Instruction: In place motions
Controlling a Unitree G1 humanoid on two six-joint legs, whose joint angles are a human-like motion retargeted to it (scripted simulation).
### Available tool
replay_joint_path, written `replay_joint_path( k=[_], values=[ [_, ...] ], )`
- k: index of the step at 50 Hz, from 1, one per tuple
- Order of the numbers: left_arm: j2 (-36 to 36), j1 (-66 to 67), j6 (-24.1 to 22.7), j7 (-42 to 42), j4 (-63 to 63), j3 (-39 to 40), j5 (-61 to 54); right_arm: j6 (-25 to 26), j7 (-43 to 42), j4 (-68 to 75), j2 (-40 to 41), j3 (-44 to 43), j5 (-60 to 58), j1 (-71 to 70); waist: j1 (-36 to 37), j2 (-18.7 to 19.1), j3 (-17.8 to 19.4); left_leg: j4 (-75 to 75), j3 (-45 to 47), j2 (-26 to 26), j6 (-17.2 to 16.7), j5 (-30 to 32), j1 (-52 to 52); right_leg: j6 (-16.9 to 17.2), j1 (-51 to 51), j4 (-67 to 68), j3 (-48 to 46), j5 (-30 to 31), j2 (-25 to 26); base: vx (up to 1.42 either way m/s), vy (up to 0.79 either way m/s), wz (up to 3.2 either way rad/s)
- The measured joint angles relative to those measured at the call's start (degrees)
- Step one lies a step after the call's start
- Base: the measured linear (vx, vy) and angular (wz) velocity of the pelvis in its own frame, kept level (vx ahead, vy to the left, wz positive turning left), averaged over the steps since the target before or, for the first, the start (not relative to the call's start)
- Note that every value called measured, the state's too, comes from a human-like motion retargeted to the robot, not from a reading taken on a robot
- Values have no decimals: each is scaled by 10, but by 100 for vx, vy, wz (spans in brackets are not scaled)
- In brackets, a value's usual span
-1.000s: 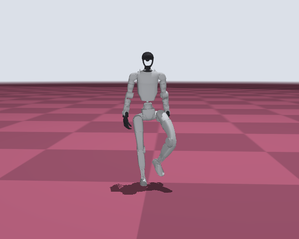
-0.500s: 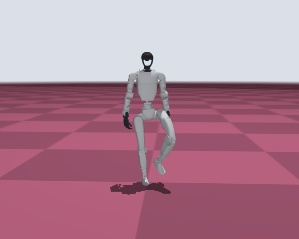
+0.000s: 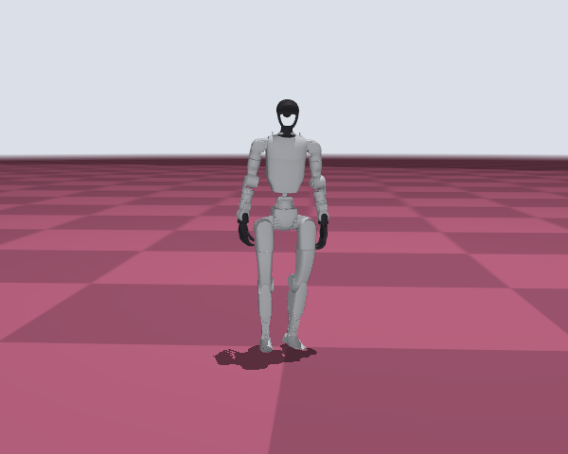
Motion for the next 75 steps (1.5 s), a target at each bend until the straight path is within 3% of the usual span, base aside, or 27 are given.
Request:
replay_joint_path(
  k=[10,15,26,32,37,45,51,55,61,63,65,70,75],
  values=[
    [0,4,-1,1,15,6,1,-7,-5,0,2,0,-9,-3,-1,1,0,7,-3,6,7,-17,9,18,-48,120,-25,-23,-18,5,-8,-3],
    [-1,1,-1,3,15,12,5,-5,-4,1,2,-1,-2,-9,-7,15,-4,6,-4,23,9,-15,-4,49,-176,327,-5,58,-31,-3,-6,-7],
    [1,-10,-2,0,16,6,2,-6,-3,7,3,1,-1,1,-55,76,12,31,-51,75,23,0,-50,-5,-480,787,-88,17,-39,-5,-5,24],
    [2,-11,-2,0,21,13,2,-3,-2,15,1,3,-5,1,-84,99,18,61,-77,95,26,-7,-74,-35,-615,900,-134,7,-58,0,-3,27],
    [3,-9,-2,0,26,13,3,-3,0,10,-1,2,-5,-3,-103,109,26,84,-87,106,29,-18,-83,-52,-661,926,-148,1,-64,0,-1,10],
    [-1,-7,-1,-1,26,9,9,-6,-4,-1,-2,-1,3,-1,-92,93,18,66,-72,89,35,-19,-64,-29,-586,872,-100,-2,-48,2,0,-8],
    [-15,7,-6,3,21,5,7,-6,-10,-3,-5,3,1,18,-62,91,2,48,-47,87,31,-15,-51,-1,-436,726,-84,16,-22,4,3,-27],
    [-9,9,-3,1,25,4,14,-3,-7,3,-4,3,-5,14,-41,71,1,46,-27,76,26,-22,-33,18,-321,590,-46,30,0,5,3,-31],
    [-10,21,-3,3,32,6,15,-4,-11,1,-4,3,-8,19,-31,51,-7,44,-17,55,21,-27,-20,41,-132,274,23,64,29,2,2,-12],
    [-6,21,-2,1,34,6,17,-4,-10,3,-4,2,-6,17,-32,34,-7,47,-15,36,21,-31,-15,46,-67,169,22,42,21,7,5,7],
    [-2,21,0,0,34,8,20,-3,-9,7,-4,3,-5,17,-14,19,-13,44,3,23,20,-32,-8,29,-17,101,-21,-14,2,8,8,-48],
    [-6,7,1,4,29,12,8,1,-7,9,-2,-7,-3,4,17,-3,-16,30,26,1,16,-23,-5,22,9,1,3,-5,-7,-6,9,-37],
    [-10,3,-2,-1,13,9,3,-4,-8,-6,0,-2,-3,-5,22,1,-25,17,39,2,11,-18,-10,26,8,-30,6,8,-8,-3,8,-19]
  ],
)
